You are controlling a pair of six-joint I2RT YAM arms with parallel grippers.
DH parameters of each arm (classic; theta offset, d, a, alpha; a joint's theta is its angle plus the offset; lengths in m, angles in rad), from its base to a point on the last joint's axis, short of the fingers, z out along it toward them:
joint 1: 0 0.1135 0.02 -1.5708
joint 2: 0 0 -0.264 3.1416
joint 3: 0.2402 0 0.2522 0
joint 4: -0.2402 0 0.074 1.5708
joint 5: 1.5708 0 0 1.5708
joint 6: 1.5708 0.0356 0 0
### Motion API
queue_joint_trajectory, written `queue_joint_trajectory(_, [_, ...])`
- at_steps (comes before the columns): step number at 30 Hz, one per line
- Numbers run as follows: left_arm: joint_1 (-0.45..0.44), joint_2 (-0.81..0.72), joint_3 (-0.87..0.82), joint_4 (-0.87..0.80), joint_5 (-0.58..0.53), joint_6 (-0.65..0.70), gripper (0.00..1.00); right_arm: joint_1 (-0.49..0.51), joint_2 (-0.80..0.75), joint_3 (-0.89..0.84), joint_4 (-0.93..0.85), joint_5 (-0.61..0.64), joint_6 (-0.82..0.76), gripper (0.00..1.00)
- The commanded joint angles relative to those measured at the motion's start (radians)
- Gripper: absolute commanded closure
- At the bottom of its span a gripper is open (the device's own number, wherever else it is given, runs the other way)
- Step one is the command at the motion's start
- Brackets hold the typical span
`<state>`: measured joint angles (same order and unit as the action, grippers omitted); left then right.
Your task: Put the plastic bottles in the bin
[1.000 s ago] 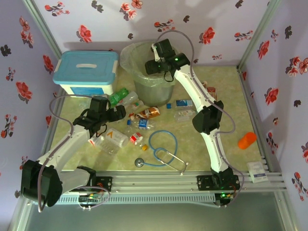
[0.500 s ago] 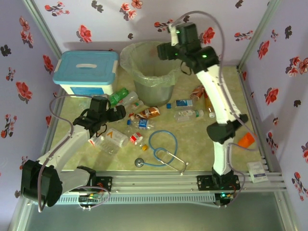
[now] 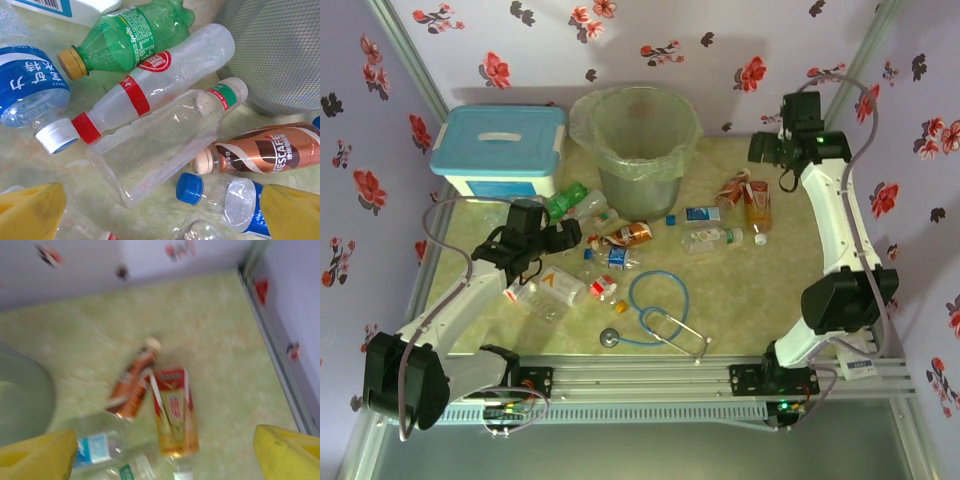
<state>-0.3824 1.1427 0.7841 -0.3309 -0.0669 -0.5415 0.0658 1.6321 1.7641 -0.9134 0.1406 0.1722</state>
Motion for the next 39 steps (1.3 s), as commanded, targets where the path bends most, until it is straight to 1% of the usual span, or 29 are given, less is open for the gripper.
queue_joint_trajectory(1, [-0.008, -0.015, 0.013, -0.028, -0.011, 0.017, 0.0, -0.027, 0.034, -0.092, 0.046, -0.05, 0.045, 0.06])
queue_joint_trajectory(4, [-0.008, -0.021, 0.012, -0.035, -0.01, 0.018, 0.0, -0.033, 0.095, -0.157, 0.075, -0.036, 0.046, 0.03])
queue_joint_trajectory(7, [-0.008, -0.028, 0.005, -0.037, -0.013, 0.019, 0.0, -0.041, 0.165, -0.192, 0.101, -0.023, 0.035, 0.02])
queue_joint_trajectory(12, [-0.007, -0.027, -0.005, -0.04, -0.014, 0.016, 0.0, -0.055, 0.271, -0.221, 0.146, -0.051, 0.031, 0.02])
queue_joint_trajectory(20, [-0.007, -0.026, -0.011, -0.041, -0.019, 0.014, 0.0, -0.069, 0.355, -0.266, 0.205, -0.075, 0.028, 0.05])
queue_joint_trajectory(25, [-0.008, -0.011, -0.01, -0.034, -0.018, 0.014, 0.0, -0.07, 0.396, -0.277, 0.203, -0.078, 0.018, 0.12])
queue_joint_trajectory(30, [-0.007, -0.009, -0.006, -0.039, -0.019, 0.018, 0.0, -0.07, 0.361, -0.326, 0.241, -0.049, 0.032, 0.2])
queue_joint_trajectory(36, [-0.007, 0.006, -0.011, -0.024, -0.018, 0.019, 0.0, -0.07, 0.362, -0.315, 0.217, -0.033, 0.028, 0.29])
queue_joint_trajectory(39, [-0.008, 0.021, -0.001, -0.019, -0.016, 0.026, 0.0, -0.07, 0.35, -0.315, 0.211, -0.024, 0.03, 0.36])
